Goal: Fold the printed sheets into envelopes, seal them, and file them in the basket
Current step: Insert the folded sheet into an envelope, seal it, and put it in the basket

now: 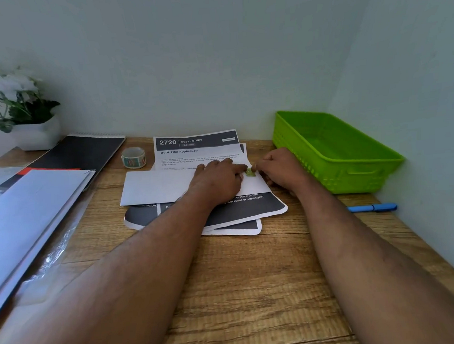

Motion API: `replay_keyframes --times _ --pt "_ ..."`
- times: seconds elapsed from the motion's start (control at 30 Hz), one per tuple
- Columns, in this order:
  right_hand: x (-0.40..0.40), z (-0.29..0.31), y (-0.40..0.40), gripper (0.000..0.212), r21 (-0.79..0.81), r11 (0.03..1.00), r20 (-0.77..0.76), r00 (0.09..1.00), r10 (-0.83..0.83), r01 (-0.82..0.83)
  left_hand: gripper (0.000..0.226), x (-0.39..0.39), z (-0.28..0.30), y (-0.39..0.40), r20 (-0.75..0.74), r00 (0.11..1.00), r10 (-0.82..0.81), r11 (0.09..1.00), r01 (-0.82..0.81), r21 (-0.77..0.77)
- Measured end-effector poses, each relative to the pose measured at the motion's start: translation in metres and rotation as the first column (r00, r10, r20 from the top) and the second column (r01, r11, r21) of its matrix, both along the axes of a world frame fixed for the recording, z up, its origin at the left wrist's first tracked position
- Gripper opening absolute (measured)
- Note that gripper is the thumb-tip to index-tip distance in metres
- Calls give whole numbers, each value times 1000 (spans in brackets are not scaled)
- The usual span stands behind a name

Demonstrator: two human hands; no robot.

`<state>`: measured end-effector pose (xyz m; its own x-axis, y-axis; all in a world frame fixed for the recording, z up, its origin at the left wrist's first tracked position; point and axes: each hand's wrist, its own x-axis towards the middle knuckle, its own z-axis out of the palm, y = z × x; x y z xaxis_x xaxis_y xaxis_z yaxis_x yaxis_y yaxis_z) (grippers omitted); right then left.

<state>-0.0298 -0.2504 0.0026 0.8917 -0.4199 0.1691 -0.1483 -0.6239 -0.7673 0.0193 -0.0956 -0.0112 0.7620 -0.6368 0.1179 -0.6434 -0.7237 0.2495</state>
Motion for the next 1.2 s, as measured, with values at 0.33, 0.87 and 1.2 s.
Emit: replay_keyframes --times 0.33,0.87,1.2 --pt "4 2 6 33 -62 991 -37 992 117 -119 41 -1 1 2 -14 1000 -5 999 5 -34" --pt "5 7 6 27 0 999 -108 993 43 -44 42 0 0 1 -9 1000 -8 1000 8 -30" --pt "11 -3 2 27 -267 961 -101 994 50 -76 45 1 -1 1 -12 1000 5 1000 -6 -20"
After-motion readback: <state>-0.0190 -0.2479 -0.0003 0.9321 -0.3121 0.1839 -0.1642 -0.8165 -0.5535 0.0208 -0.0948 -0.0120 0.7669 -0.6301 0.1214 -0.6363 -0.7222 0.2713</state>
